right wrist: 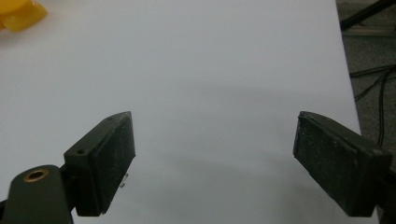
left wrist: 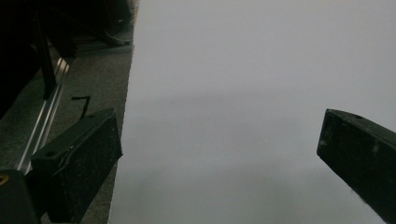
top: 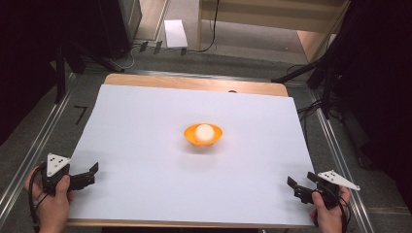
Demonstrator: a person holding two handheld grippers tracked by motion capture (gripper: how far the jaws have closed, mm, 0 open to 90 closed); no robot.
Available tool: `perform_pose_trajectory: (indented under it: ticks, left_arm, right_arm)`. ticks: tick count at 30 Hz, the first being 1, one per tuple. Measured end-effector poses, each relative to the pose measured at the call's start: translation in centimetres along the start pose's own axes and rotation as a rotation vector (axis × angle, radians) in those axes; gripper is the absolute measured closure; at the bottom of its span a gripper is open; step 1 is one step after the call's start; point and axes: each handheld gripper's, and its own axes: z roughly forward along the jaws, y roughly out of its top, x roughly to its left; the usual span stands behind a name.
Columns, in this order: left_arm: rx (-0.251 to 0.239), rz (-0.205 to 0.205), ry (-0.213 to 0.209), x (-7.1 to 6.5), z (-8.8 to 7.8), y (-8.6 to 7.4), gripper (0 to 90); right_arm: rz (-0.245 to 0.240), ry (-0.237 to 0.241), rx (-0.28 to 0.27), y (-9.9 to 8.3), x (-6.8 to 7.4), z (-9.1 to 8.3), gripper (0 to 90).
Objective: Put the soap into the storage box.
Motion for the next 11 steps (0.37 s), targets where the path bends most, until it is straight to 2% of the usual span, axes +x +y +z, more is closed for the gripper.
perform_pose_trajectory:
  ticks: [3,6,10,11]
  left_arm:
    - [0.002,-0.001,-0.002,0.01,0.04,0.02,0.3]
    - [0.003,-0.001,-0.002,0.01,0.08,0.03,0.3]
    - [0.005,0.001,-0.002,0.01,0.09,0.03,0.3]
    - [0.005,0.0,-0.002,0.0,0.1,0.03,0.3]
  right_arm:
    - [0.015,0.013,-0.02,-0.22,-0.04,0.2,13.2]
    - [0.018,-0.035,-0.007,-0.22,0.17,0.44,13.2]
    - [0.024,-0.036,-0.013,-0.28,0.1,0.43,13.1]
    - [0.042,-0.032,-0.005,-0.26,-0.01,0.47,13.1]
